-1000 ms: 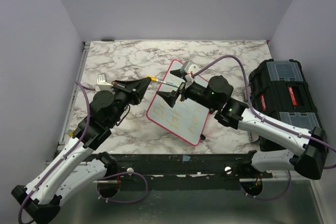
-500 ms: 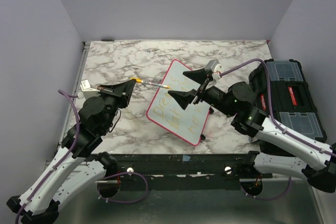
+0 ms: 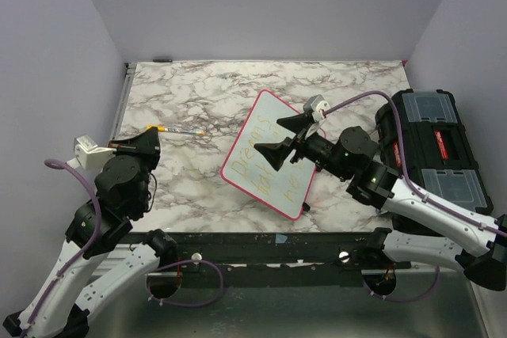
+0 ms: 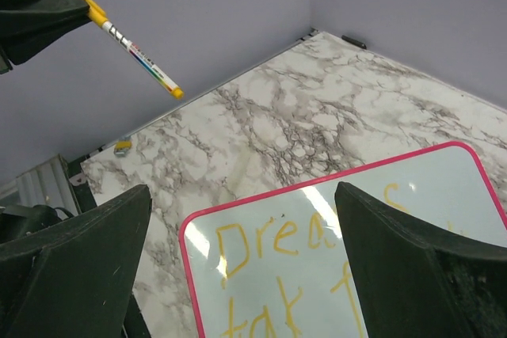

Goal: Write a sentence on the whiteboard
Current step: Place the whiteboard marker at the center of the board.

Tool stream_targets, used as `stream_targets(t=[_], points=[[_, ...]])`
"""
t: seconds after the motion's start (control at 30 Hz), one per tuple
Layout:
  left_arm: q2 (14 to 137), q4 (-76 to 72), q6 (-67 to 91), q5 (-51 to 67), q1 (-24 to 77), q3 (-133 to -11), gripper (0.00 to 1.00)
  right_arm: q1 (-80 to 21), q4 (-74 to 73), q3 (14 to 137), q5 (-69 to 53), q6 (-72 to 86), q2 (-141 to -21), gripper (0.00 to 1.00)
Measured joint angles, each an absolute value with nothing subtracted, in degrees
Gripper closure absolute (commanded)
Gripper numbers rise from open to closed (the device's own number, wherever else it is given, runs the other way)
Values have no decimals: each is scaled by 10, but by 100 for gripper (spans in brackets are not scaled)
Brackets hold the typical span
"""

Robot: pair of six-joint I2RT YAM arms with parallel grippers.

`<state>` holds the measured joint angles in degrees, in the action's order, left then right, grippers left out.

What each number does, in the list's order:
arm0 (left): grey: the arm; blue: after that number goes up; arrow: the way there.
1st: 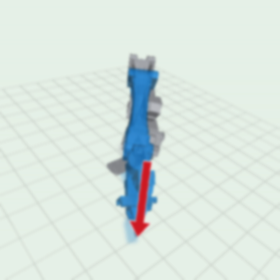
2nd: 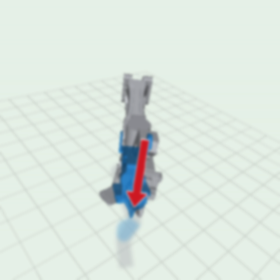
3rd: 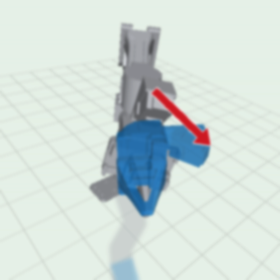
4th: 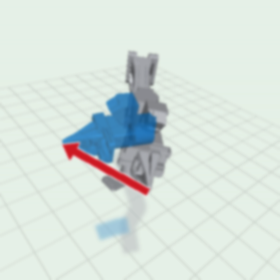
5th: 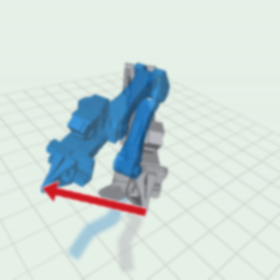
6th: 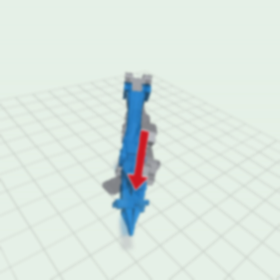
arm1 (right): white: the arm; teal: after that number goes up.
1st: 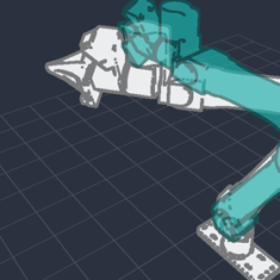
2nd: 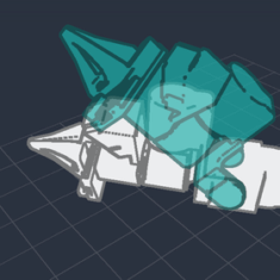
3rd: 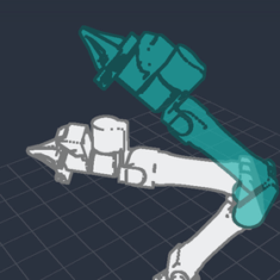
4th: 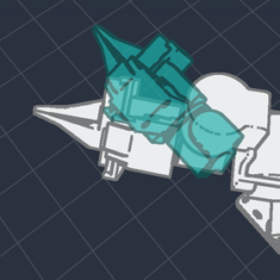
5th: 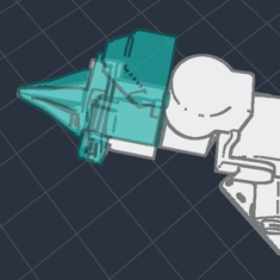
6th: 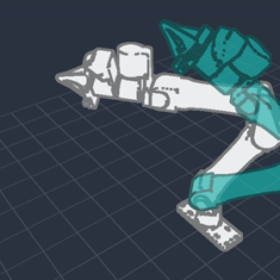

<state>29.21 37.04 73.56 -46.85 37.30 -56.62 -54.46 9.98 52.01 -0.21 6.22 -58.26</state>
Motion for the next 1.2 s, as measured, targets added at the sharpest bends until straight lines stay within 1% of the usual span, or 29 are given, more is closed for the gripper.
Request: stream_targets(t=[0.13,0.27,0.4,0.5,0.7,0.93,1.07,1.2], points=[[289,381,687,-524,367,-552,100,-545,97,518,1,71,-592,0],[299,393,649,-545,347,-536,100,-545,88,517,2,81,-599,0],[318,392,624,-527,271,-520,100,-545,76,512,2,90,-599,0],[329,370,595,-453,174,-483,100,-545,69,506,4,94,-597,0],[397,324,548,-273,72,-425,100,-545,58,503,8,101,-592,0],[479,224,464,-68,49,-343,100,-547,48,494,20,106,-585,0],[545,167,425,16,49,-317,100,-547,39,492,23,108,-585,0],[626,125,395,88,50,-322,100,-547,34,492,24,110,-585,0]])
